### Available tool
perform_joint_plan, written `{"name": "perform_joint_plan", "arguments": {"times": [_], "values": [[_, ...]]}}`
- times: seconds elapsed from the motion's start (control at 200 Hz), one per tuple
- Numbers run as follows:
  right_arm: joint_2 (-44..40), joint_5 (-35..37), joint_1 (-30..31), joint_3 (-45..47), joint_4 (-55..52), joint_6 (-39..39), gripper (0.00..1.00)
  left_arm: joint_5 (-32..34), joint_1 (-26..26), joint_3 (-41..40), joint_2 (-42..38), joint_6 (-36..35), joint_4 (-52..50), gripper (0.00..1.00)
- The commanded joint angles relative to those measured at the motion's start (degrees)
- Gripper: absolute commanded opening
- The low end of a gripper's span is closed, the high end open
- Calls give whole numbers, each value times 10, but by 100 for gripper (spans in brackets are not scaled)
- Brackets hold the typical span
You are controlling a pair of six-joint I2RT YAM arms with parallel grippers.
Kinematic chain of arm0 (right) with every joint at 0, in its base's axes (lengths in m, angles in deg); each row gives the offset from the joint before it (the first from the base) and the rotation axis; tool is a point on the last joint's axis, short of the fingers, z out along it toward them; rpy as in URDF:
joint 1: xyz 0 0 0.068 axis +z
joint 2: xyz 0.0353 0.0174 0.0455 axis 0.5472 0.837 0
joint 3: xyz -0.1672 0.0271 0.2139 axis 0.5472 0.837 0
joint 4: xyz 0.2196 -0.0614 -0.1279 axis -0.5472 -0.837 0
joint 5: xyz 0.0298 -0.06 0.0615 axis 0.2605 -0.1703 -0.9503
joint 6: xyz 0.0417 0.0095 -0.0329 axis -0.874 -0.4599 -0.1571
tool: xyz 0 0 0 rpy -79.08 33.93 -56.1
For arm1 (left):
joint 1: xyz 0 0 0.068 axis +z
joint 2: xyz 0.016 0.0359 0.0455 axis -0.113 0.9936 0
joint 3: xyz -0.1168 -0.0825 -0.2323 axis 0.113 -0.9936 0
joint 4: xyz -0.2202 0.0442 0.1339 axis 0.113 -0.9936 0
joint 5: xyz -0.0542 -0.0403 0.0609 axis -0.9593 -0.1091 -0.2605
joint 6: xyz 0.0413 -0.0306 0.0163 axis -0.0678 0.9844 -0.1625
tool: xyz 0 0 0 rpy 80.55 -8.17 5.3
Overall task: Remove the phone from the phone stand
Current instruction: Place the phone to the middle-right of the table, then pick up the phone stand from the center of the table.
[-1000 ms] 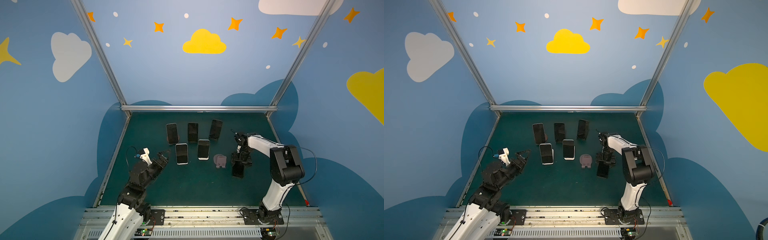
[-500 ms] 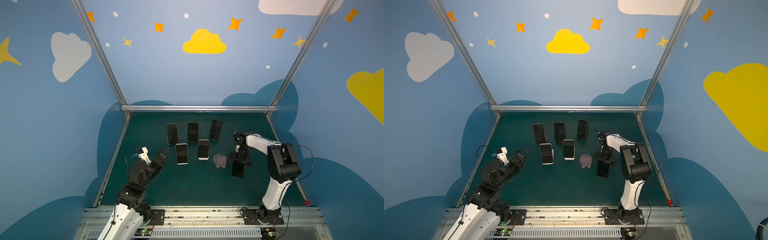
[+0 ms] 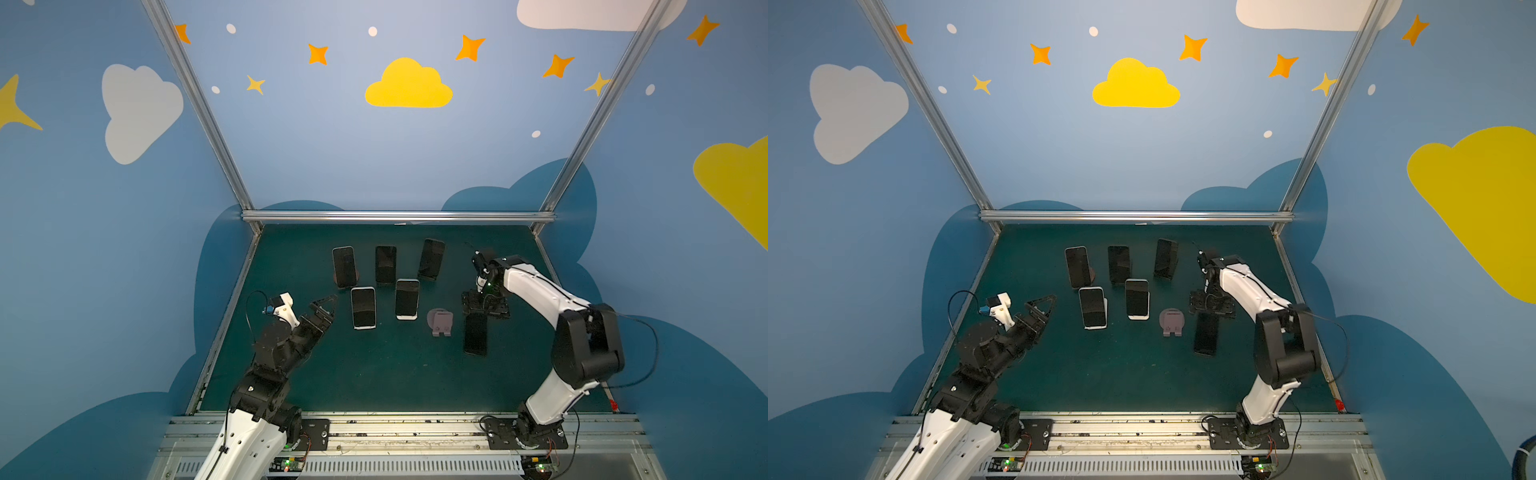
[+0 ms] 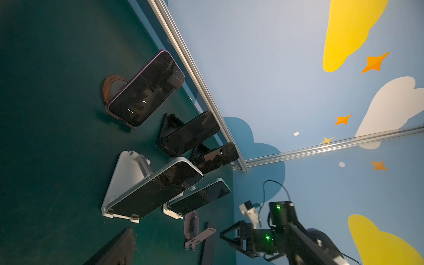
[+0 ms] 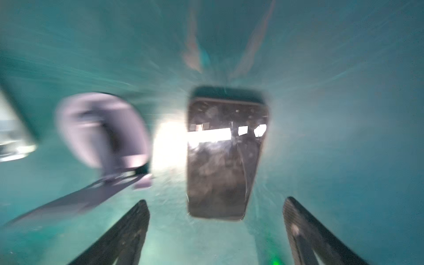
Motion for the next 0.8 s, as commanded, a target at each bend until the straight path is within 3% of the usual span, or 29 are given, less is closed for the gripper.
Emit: {"name": "perform_joint_plan", "arguments": {"times": [0.0,0.185,0.33,0.596,0.796], "values": [[-61,50,61,16,2,-36,91,1,-1,19,5,-4,-10,100],[-133,89,174,111,133,-123,91,-10,-1,20,-4,2,-17,100],[-133,49,191,165,275,-113,92,-16,-1,6,-14,20,-4,100],[-60,139,217,126,208,-152,92,-17,-1,4,-25,24,-24,100],[-32,143,235,127,240,-169,92,-8,-2,19,-32,8,-51,100]]}}
